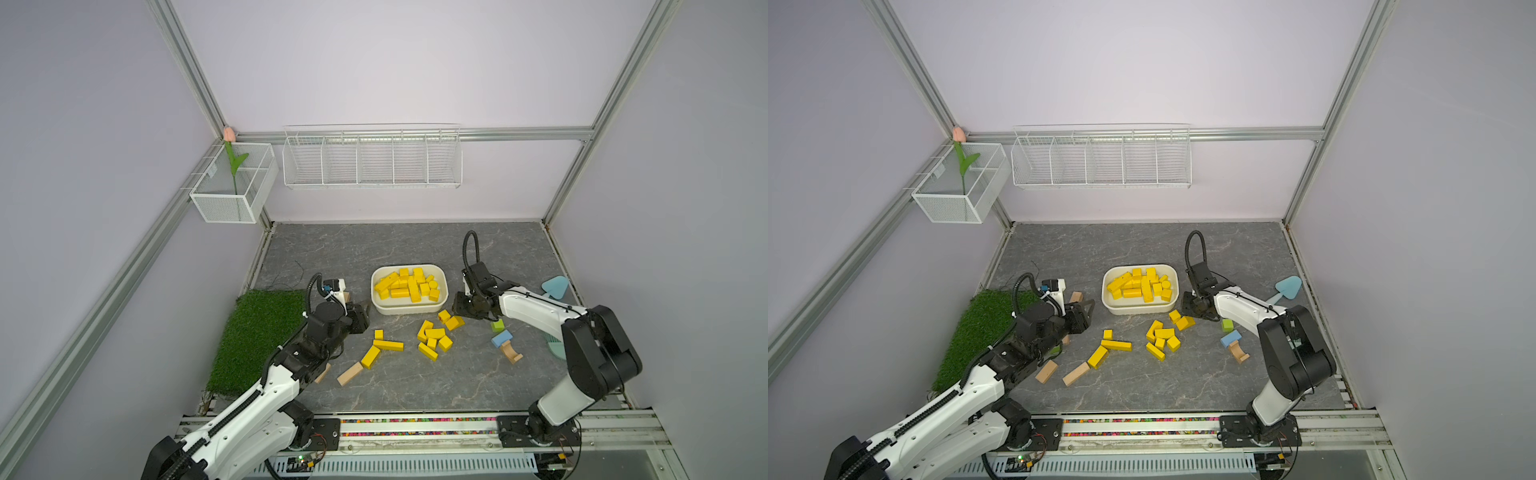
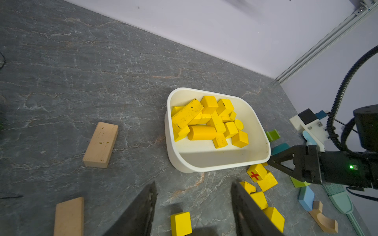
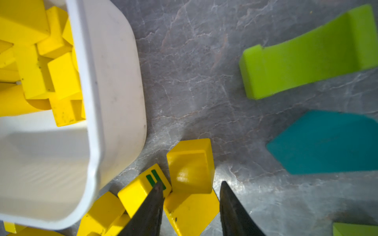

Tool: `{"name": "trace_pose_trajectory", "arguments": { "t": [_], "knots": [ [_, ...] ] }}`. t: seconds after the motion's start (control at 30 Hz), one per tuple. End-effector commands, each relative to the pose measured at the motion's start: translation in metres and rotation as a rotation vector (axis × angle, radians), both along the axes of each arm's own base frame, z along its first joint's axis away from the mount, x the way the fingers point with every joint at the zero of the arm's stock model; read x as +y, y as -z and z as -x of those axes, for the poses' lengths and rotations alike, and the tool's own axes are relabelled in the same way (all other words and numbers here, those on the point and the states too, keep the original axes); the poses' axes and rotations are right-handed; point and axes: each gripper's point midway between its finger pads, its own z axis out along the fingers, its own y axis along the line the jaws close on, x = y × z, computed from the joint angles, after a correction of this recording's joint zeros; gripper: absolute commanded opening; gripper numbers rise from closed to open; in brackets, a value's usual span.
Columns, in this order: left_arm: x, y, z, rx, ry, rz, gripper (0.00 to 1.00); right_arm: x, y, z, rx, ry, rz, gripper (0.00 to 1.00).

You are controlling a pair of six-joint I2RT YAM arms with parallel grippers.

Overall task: Pick out the yellow building blocks
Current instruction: Pick up the building block from the center of the board.

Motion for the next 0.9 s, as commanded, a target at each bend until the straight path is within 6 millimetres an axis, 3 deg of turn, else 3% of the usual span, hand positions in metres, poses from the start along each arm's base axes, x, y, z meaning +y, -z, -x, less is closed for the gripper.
{"name": "trace_pose_trajectory", "arguments": {
  "t": [0.0, 0.87],
  "knots": [
    [0.001, 0.002, 0.000, 0.004, -0.005, 0.012, 0.60, 0.003, -0.001, -0.008, -0.016, 0.000, 0.014, 0.46],
    [0.001, 0.002, 0.000, 0.004, -0.007, 0.014, 0.60, 0.003, 0.011, -0.013, 0.044, 0.008, 0.076, 0.42]
  ]
}}
